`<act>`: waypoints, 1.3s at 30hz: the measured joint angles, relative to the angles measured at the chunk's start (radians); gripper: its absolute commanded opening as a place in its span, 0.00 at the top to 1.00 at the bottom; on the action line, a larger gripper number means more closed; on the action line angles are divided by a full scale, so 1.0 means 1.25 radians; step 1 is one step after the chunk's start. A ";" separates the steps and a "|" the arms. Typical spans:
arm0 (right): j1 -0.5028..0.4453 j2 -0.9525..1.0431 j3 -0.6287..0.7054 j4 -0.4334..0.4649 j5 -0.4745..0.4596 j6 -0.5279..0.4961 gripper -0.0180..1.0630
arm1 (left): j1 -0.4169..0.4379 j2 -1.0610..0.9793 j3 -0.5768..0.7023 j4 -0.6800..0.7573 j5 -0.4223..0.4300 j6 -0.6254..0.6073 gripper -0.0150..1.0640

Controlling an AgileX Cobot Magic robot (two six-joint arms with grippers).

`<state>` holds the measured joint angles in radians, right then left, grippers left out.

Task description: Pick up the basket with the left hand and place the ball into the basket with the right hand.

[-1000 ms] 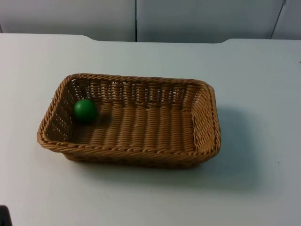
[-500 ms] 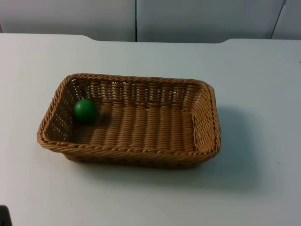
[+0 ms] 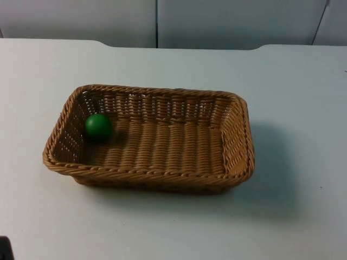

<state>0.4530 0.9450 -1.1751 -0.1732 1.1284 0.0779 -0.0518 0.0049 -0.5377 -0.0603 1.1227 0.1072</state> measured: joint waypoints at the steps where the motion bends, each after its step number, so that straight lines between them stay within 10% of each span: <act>1: -0.055 -0.060 0.101 0.034 -0.069 -0.002 0.99 | 0.000 0.000 0.000 0.000 0.000 0.000 0.99; 6: -0.206 -0.269 0.336 0.139 -0.168 -0.021 0.99 | 0.000 0.000 0.000 0.000 0.000 0.000 0.99; 12: -0.338 -0.506 0.443 0.156 -0.073 -0.079 0.99 | 0.000 0.000 0.000 0.000 0.000 0.000 0.99; 39: -0.380 -0.686 0.451 0.139 0.012 -0.085 0.99 | 0.000 0.000 0.000 0.000 0.000 0.000 0.99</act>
<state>-0.0217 0.0877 -0.6113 0.0000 1.1431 -0.0279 -0.0518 0.0049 -0.5377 -0.0603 1.1227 0.1072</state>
